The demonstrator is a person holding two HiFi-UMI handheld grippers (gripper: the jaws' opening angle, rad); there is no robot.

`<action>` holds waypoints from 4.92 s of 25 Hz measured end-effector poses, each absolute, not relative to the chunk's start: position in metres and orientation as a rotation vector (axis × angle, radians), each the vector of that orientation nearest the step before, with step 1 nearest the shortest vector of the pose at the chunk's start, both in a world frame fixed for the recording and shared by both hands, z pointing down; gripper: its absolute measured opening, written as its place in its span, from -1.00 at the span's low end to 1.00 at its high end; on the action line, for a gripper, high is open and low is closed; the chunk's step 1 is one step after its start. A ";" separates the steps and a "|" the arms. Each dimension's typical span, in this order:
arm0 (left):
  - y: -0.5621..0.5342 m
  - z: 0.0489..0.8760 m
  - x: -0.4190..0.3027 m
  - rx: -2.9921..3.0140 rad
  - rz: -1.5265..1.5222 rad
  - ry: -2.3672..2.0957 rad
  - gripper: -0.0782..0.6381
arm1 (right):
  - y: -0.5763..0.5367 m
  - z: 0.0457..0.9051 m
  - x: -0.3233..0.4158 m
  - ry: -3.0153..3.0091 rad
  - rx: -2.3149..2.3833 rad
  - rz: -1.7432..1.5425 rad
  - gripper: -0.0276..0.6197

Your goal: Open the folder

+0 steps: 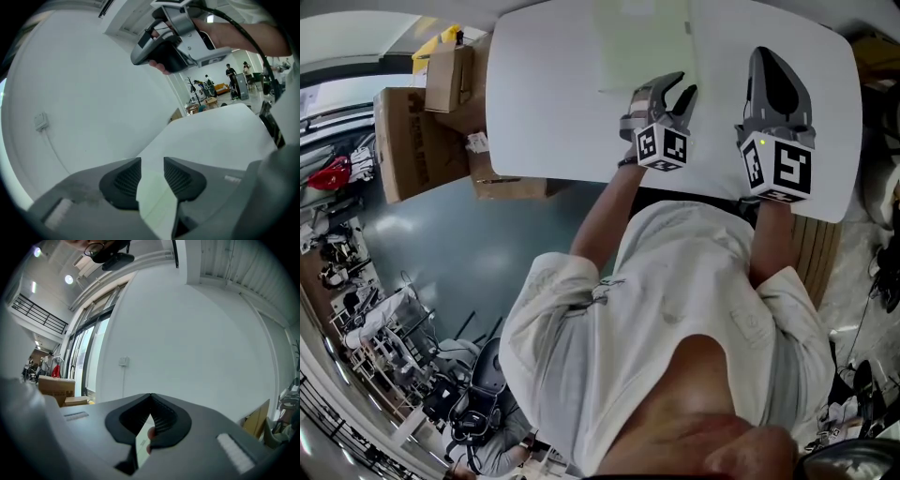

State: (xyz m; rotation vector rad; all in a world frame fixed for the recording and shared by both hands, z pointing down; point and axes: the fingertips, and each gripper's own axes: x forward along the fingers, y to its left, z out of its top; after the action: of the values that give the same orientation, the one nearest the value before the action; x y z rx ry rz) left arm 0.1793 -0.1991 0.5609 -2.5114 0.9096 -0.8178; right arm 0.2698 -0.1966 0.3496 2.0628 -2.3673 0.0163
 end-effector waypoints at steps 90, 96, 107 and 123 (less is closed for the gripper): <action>-0.214 0.567 0.153 -2.517 -0.791 0.932 -0.78 | -0.227 0.623 0.167 -2.304 1.279 0.549 -0.91; -0.217 0.542 0.149 -2.497 -0.699 1.004 -0.78 | -0.226 0.625 0.168 -2.286 1.283 0.522 -0.91; -0.225 0.500 0.114 -2.464 -0.614 1.100 -0.78 | -0.230 0.624 0.164 -2.224 1.291 0.534 -0.91; -0.225 0.440 0.074 -2.479 -0.432 1.271 -0.77 | -0.213 0.613 0.170 -2.023 1.486 0.517 -0.91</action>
State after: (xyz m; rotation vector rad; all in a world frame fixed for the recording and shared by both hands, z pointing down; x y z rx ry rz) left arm 0.0743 -0.2245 0.4400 -2.4789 1.2707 -0.4322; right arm 0.1700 -0.2129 0.6131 1.4863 -2.0230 0.5169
